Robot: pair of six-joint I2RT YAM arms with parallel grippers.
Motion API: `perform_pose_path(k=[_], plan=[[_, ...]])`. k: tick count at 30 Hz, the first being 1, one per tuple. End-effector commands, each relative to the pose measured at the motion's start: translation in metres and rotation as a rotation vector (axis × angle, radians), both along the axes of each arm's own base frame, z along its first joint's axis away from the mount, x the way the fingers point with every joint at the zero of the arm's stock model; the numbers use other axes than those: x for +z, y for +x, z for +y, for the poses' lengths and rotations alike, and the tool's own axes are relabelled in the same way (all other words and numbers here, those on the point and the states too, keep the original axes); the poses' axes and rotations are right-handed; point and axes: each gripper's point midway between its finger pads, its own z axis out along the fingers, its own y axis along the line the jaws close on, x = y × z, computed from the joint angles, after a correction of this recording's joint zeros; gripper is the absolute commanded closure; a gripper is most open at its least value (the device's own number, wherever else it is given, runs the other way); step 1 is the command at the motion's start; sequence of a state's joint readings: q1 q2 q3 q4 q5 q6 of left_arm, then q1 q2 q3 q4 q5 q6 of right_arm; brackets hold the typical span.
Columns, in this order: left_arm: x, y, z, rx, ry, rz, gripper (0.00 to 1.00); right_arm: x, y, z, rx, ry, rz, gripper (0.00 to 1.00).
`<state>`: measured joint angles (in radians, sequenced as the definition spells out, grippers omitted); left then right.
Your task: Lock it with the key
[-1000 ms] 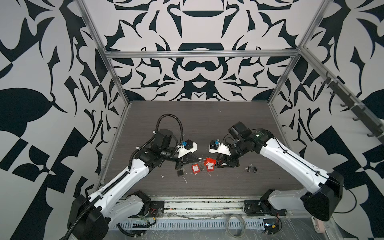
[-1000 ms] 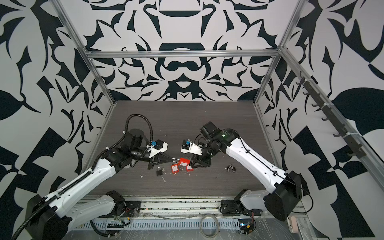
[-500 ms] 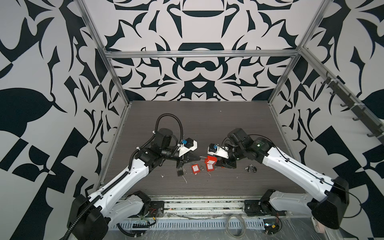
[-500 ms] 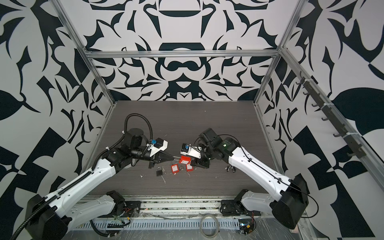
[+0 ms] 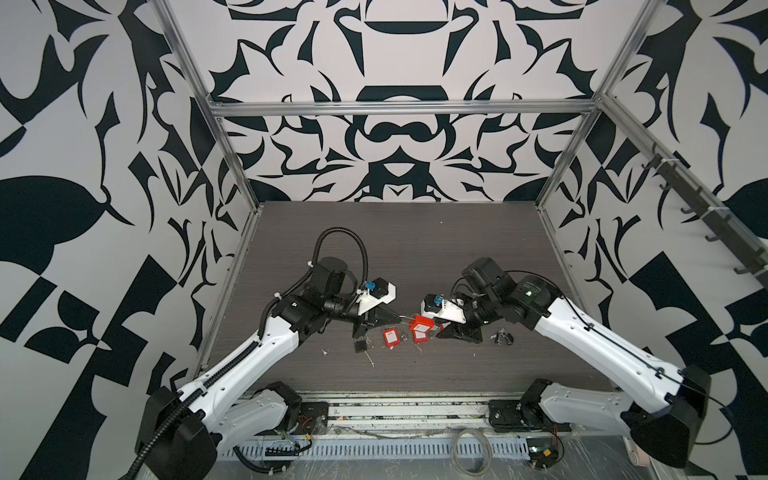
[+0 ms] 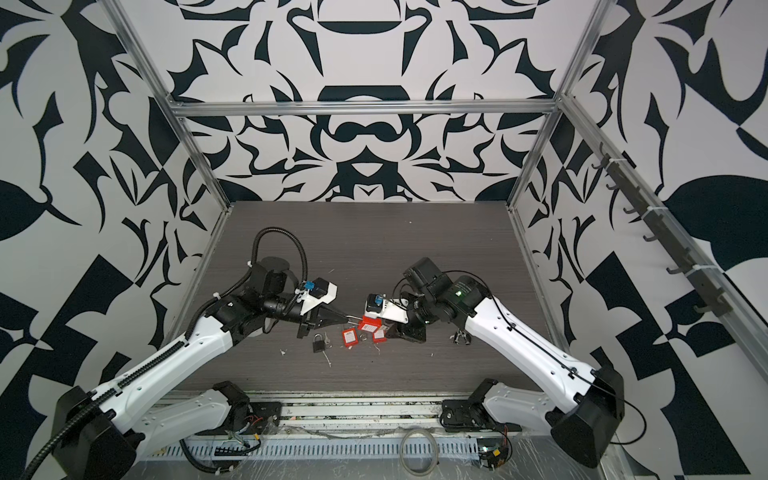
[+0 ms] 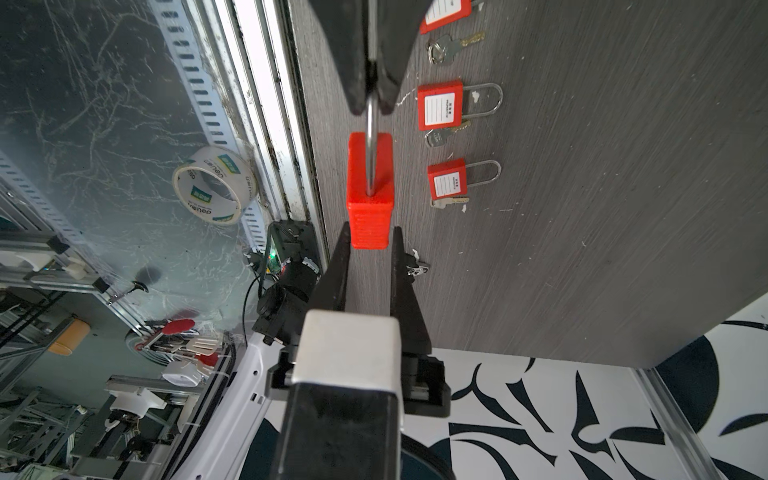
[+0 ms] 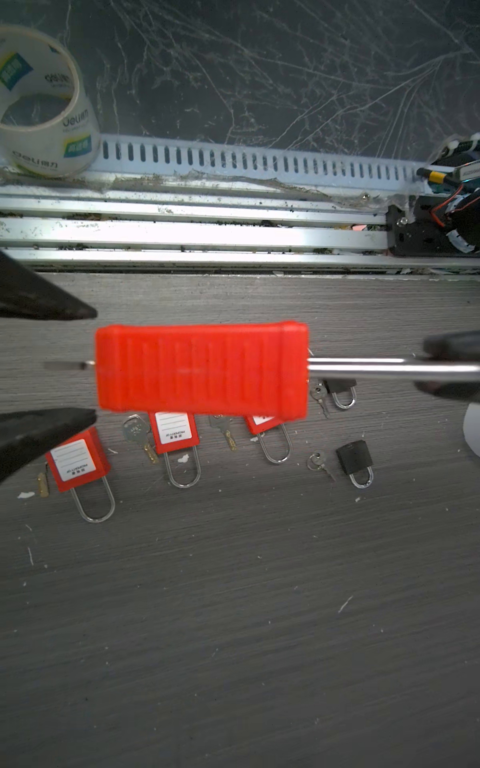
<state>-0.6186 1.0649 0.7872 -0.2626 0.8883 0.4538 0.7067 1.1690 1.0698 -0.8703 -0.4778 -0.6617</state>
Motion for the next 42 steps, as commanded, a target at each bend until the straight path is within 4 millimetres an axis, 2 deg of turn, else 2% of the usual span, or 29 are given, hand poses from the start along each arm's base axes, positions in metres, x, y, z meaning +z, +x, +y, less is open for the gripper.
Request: perform_pose_path(k=[1,4,9,11,19,24,32,35,39,42], plan=[[0.012,-0.006,-0.001,-0.045,-0.018,-0.019,1.0,0.018,0.007,0.01,0.027,0.044,-0.044,0.66],[0.011,-0.006,-0.001,-0.046,-0.012,-0.023,1.0,0.02,0.005,0.014,0.043,0.067,-0.029,0.74],[0.013,-0.005,0.0,-0.05,0.005,-0.042,1.0,0.013,-0.003,0.013,0.06,0.066,0.007,0.97],[0.012,-0.004,0.002,-0.044,0.026,-0.06,1.0,0.009,-0.007,0.01,0.071,0.053,0.013,0.99],[0.017,0.006,0.004,-0.036,0.035,-0.097,1.0,-0.01,-0.01,-0.005,0.061,0.006,0.007,1.0],[0.022,0.017,0.011,-0.006,0.013,-0.106,1.0,-0.022,-0.004,-0.014,0.022,-0.015,0.039,1.0],[0.012,0.024,0.014,0.007,0.033,-0.099,1.0,-0.029,-0.002,-0.023,0.013,-0.052,0.062,1.0],[0.012,0.032,0.017,0.016,0.051,-0.093,1.0,-0.033,0.007,-0.031,-0.026,-0.082,0.048,1.0],[0.001,0.046,0.026,0.012,0.183,-0.044,1.0,-0.032,0.024,-0.029,-0.138,-0.07,0.038,1.0],[-0.026,0.055,0.034,-0.015,0.368,0.043,1.0,-0.034,0.034,-0.025,-0.225,-0.042,0.059,1.0]])
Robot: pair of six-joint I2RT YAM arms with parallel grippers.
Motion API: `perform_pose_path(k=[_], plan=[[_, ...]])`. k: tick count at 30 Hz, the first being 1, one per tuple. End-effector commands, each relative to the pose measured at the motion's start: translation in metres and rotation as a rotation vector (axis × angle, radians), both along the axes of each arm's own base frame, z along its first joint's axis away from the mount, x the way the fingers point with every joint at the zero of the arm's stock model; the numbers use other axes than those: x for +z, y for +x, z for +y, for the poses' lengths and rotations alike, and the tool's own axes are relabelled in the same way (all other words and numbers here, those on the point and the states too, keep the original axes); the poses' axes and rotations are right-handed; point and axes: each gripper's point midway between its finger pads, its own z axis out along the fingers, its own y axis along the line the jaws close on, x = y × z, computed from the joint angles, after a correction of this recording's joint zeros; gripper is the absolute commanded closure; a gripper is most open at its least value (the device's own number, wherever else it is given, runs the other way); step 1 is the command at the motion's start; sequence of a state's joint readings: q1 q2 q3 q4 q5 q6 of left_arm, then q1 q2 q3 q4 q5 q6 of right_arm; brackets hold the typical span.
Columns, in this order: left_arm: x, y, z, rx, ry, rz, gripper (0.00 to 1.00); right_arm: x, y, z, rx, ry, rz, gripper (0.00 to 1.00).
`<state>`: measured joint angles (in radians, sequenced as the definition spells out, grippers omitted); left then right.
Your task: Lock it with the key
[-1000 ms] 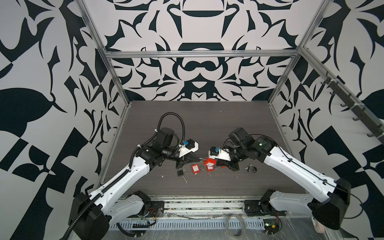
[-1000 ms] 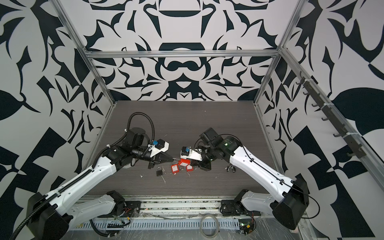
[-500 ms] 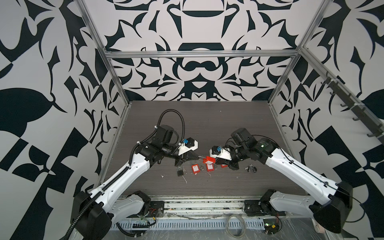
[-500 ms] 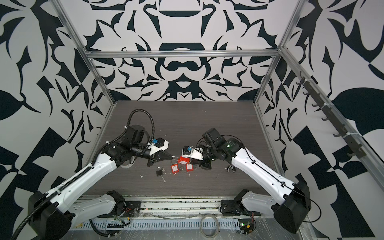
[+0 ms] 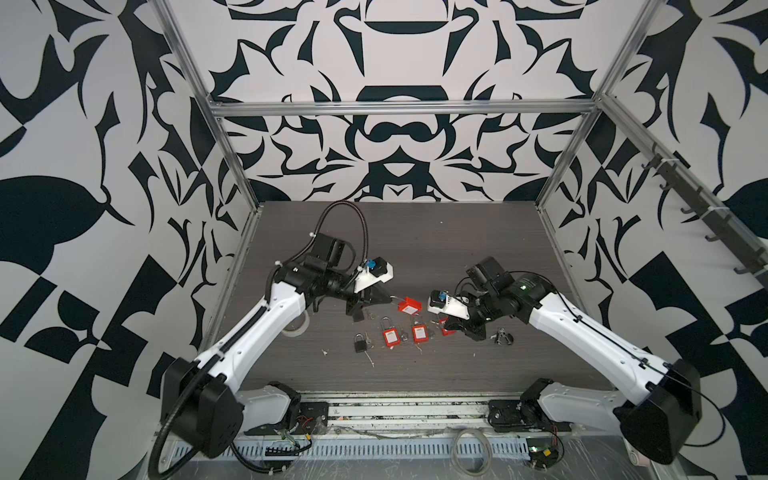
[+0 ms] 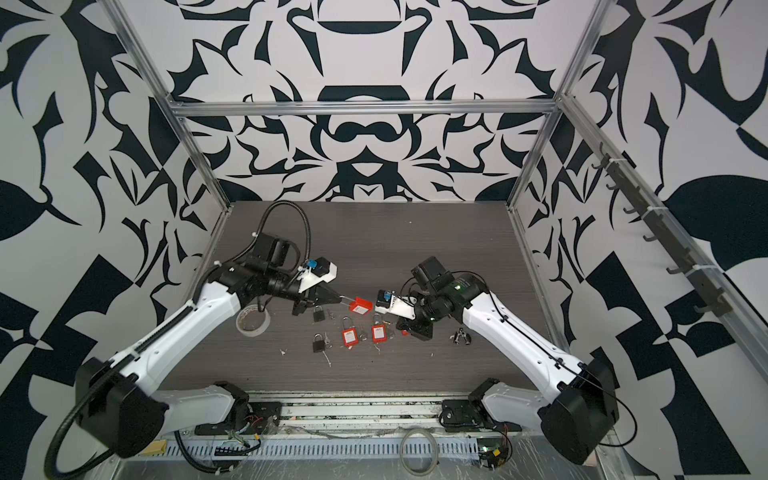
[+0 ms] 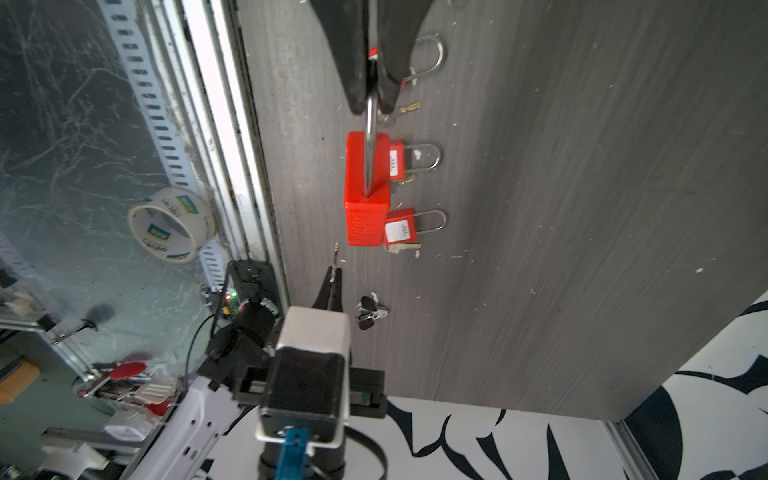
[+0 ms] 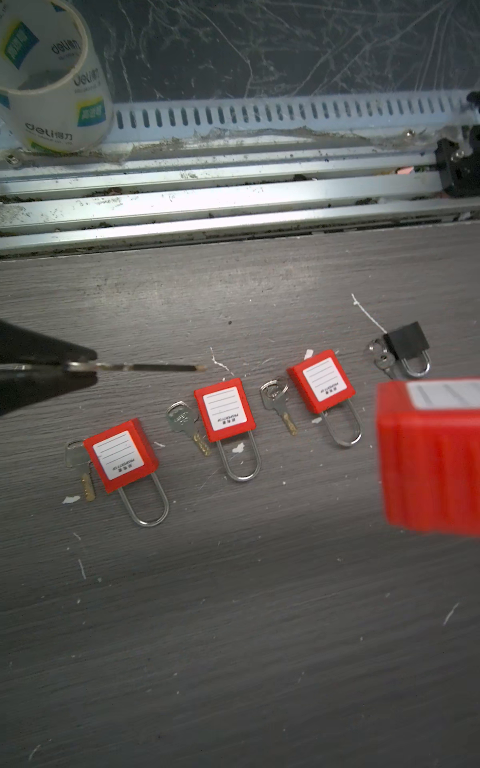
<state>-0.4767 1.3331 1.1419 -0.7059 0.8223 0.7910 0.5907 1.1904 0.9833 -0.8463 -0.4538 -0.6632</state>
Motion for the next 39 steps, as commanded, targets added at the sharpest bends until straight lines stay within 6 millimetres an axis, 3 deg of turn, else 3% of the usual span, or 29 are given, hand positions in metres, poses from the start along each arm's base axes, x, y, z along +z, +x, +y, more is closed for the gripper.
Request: perform_pose_path(k=[1,9,16,27,34,39], plan=[[-0.03,-0.007,0.019,-0.047,0.212,0.099,1.0,0.0,0.018,0.004,-0.135,0.029,0.002,1.0],[-0.074,0.028,0.033,-0.035,0.487,0.188,1.0,-0.007,0.048,0.017,-0.419,0.099,0.116,1.0],[-0.105,0.049,0.033,-0.045,0.597,0.255,1.0,-0.028,0.073,0.025,-0.581,0.124,0.157,1.0],[-0.138,0.07,0.035,-0.031,0.692,0.297,1.0,-0.051,0.081,0.049,-0.662,0.11,0.243,1.0],[-0.149,0.071,0.034,-0.045,0.711,0.336,1.0,-0.06,0.082,0.067,-0.707,0.146,0.308,1.0],[-0.157,0.082,0.033,-0.023,0.729,0.304,0.99,-0.064,0.081,0.075,-0.711,0.141,0.321,1.0]])
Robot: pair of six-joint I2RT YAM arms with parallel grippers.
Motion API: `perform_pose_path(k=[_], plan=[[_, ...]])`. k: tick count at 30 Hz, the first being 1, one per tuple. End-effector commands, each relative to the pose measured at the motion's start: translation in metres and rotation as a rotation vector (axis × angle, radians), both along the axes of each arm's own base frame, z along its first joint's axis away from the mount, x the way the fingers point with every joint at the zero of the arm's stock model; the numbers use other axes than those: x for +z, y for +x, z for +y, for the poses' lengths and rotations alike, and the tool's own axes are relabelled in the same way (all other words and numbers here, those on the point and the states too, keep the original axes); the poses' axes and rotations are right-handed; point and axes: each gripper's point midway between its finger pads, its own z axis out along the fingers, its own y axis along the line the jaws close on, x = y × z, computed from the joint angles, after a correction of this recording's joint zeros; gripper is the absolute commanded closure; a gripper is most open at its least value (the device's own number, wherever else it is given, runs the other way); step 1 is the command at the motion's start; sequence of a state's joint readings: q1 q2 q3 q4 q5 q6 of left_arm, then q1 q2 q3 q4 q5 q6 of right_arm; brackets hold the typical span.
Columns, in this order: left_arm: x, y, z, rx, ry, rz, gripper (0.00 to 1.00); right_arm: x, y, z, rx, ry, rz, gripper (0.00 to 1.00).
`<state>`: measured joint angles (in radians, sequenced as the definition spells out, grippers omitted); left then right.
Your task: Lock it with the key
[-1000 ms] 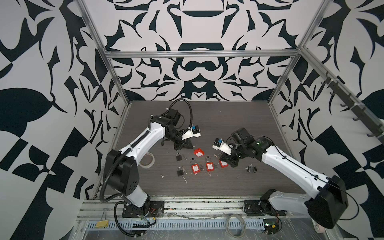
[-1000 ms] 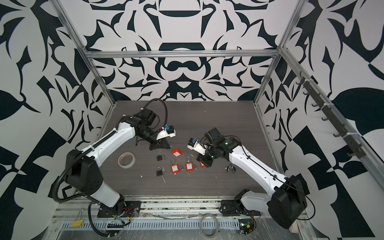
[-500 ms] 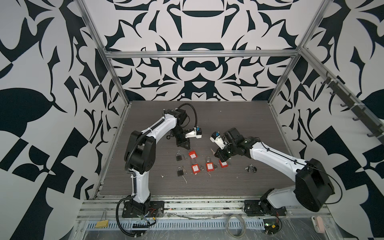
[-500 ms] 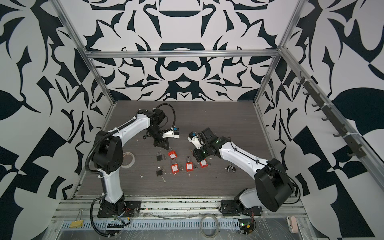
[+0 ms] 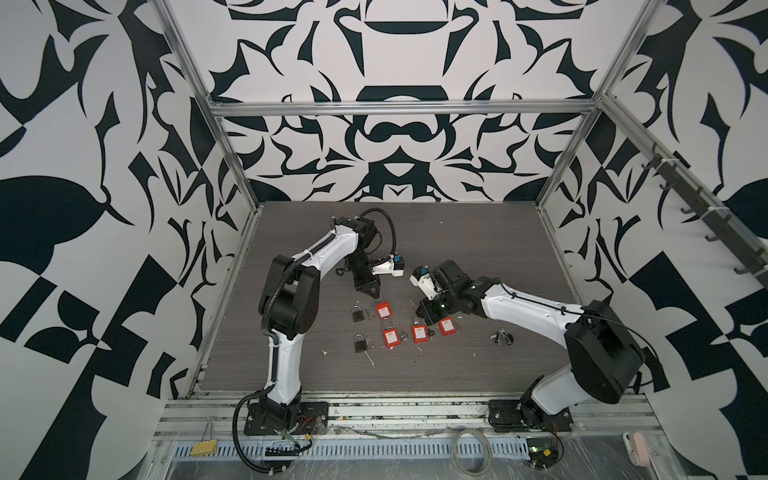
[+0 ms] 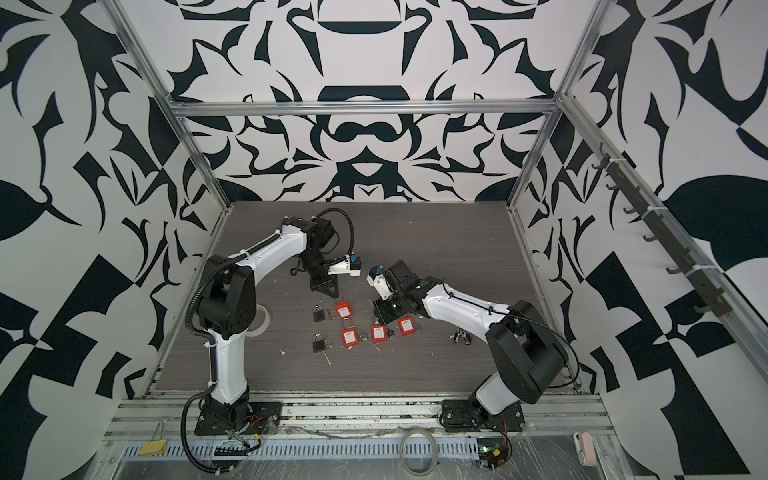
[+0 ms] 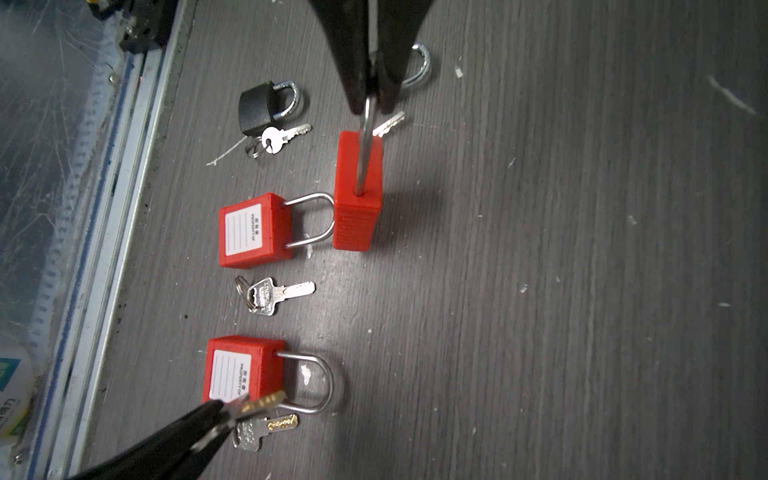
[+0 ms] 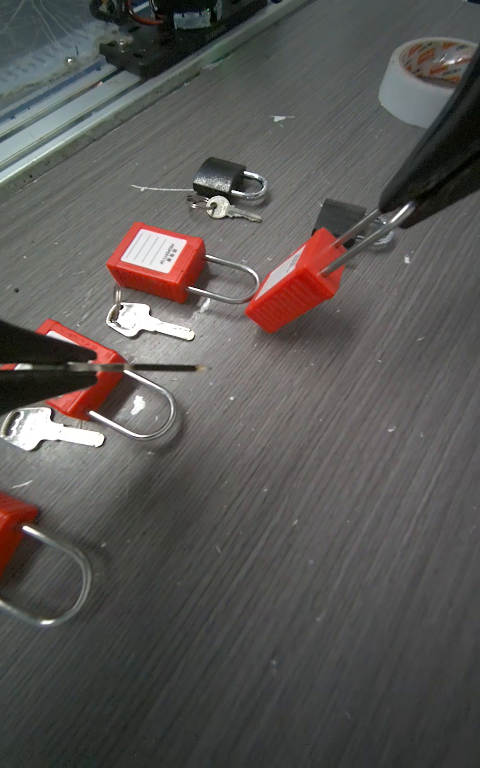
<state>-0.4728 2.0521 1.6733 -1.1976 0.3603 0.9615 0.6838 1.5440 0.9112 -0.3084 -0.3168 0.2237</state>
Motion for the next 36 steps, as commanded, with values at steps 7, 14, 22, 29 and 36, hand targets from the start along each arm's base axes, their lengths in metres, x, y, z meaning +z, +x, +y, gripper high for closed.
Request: perform_pose_path(k=[7,14,22,29,36], plan=[[-0.015,0.021,0.0,0.001,0.042,-0.053,0.77,0.014,0.012,0.016,-0.076,0.064,-0.003,1.0],[-0.02,0.045,-0.008,0.023,0.021,-0.126,0.67,0.013,0.012,0.015,-0.114,0.055,0.01,0.98],[0.029,0.1,-0.013,0.228,-0.117,-0.374,0.51,0.014,0.014,0.018,-0.125,0.042,0.035,0.95],[0.119,0.094,0.014,0.565,-0.564,-0.377,0.45,-0.003,0.025,0.036,-0.119,0.009,0.125,0.93],[0.132,0.04,0.045,0.666,-0.627,-0.439,0.37,-0.027,0.027,0.052,-0.088,-0.038,0.229,0.85]])
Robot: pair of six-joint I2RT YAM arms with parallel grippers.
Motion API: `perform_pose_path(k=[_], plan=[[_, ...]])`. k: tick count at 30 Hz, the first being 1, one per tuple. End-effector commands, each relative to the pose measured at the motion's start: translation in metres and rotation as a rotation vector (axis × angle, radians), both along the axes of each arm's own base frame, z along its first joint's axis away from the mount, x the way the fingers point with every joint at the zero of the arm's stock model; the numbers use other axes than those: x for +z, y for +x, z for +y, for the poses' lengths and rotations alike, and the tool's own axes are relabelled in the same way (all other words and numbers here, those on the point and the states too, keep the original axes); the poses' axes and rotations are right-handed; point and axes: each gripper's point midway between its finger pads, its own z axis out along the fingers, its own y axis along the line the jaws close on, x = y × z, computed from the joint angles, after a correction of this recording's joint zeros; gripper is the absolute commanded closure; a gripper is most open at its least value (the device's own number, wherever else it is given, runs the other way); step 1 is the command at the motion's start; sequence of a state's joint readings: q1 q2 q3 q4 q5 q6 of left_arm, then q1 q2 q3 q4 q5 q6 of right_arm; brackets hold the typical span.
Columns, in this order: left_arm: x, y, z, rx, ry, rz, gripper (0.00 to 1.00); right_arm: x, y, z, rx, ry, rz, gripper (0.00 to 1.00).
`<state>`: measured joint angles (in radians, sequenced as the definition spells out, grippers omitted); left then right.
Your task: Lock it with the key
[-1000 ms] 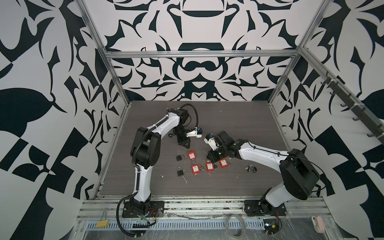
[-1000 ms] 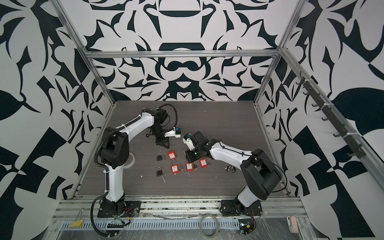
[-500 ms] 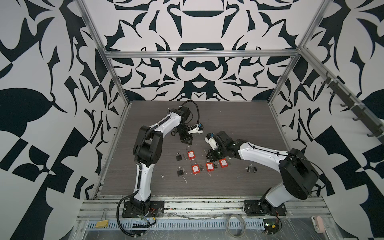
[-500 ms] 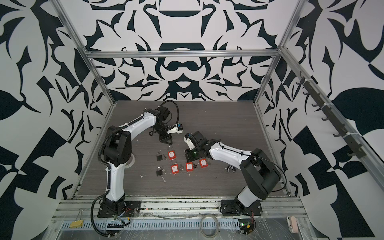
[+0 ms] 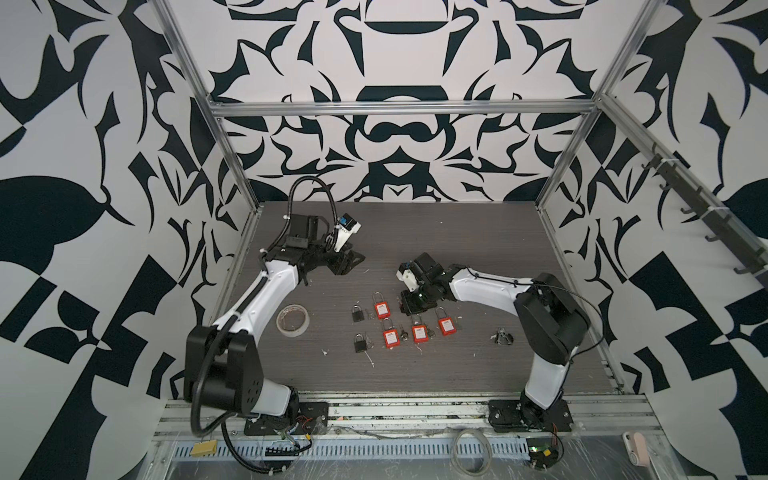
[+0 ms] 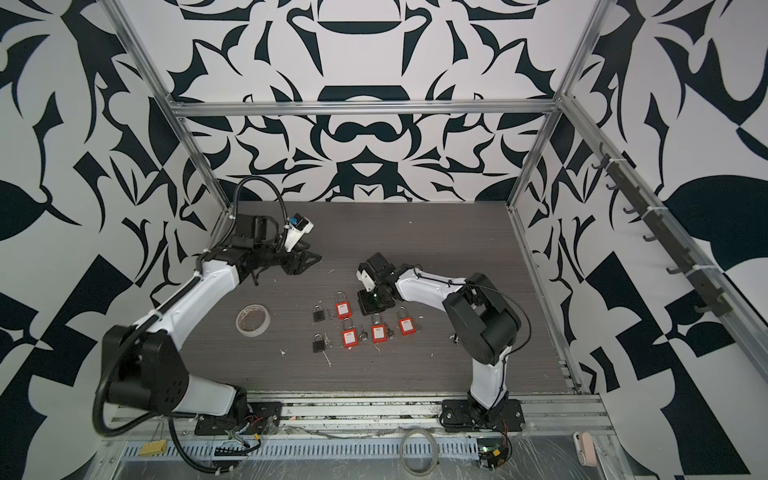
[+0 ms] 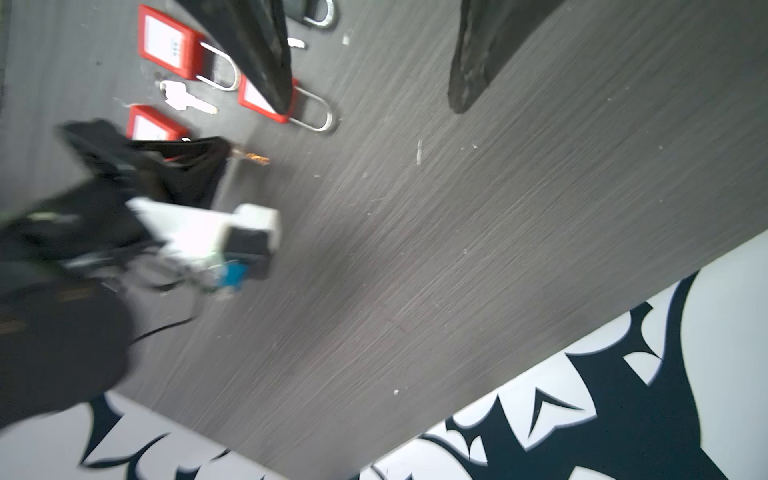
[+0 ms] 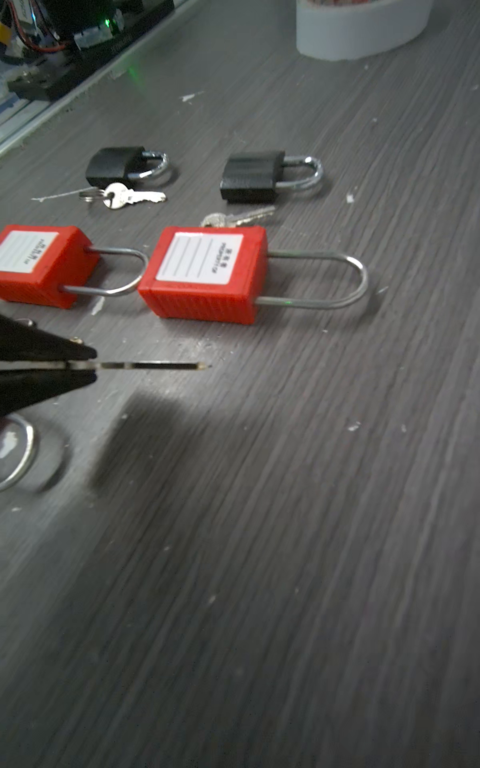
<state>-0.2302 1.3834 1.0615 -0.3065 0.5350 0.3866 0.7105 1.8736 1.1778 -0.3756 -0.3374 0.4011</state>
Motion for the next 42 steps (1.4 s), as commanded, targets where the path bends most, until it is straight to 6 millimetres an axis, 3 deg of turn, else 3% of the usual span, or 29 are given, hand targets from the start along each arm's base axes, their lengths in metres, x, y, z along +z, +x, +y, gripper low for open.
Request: perform_pose_path(k=[1,7,9,11,12,13,14,16,18,21,24,26,32,35,38,42], plan=[[0.003,-0.019,-0.001,0.022,-0.088,0.016,0.37,0.012,-0.001,0.011,0.024,0.012,0.024,0.82],[0.005,-0.045,0.013,0.095,-0.115,-0.018,0.33,0.022,0.009,0.008,0.002,-0.019,-0.021,0.48],[0.006,-0.047,0.019,0.135,-0.121,-0.042,0.31,0.039,0.017,0.004,-0.013,-0.025,-0.089,0.28],[0.003,-0.046,0.029,0.201,-0.117,-0.062,0.26,0.059,0.024,-0.002,-0.017,-0.029,-0.177,0.16],[-0.002,-0.045,0.035,0.247,-0.114,-0.07,0.22,0.069,0.028,-0.008,-0.007,-0.044,-0.234,0.15],[-0.005,-0.043,0.041,0.29,-0.109,-0.079,0.17,0.077,0.032,-0.015,-0.005,-0.064,-0.284,0.06],[-0.013,-0.04,0.05,0.343,-0.093,-0.091,0.13,0.085,0.038,-0.027,-0.016,-0.1,-0.358,0.04],[-0.029,-0.034,0.068,0.45,-0.072,-0.108,0.11,0.098,0.051,-0.057,-0.059,-0.175,-0.511,0.03],[-0.039,-0.028,0.088,0.554,-0.081,-0.13,0.11,0.109,0.069,-0.107,-0.186,-0.311,-0.734,0.02],[-0.051,-0.023,0.119,0.729,-0.11,-0.175,0.11,0.118,0.08,-0.162,-0.272,-0.415,-0.978,0.01],[-0.077,-0.023,0.154,0.912,-0.053,-0.213,0.07,0.109,0.09,-0.223,-0.444,-0.507,-1.071,0.03],[-0.09,-0.023,0.162,0.939,-0.041,-0.234,0.06,0.108,0.1,-0.252,-0.552,-0.495,-1.014,0.0],[-0.08,-0.004,0.171,0.939,-0.12,-0.368,0.05,0.106,0.119,-0.266,-0.554,-0.384,-1.069,0.0],[-0.097,0.009,0.161,0.862,-0.131,-0.353,0.05,0.102,0.121,-0.266,-0.539,-0.324,-1.025,0.0],[-0.111,0.015,0.157,0.834,-0.139,-0.362,0.04,0.083,0.111,-0.268,-0.476,-0.376,-0.94,0.0],[-0.112,0.015,0.161,0.842,-0.145,-0.346,0.01,0.063,0.097,-0.265,-0.438,-0.3,-1.101,0.01]])
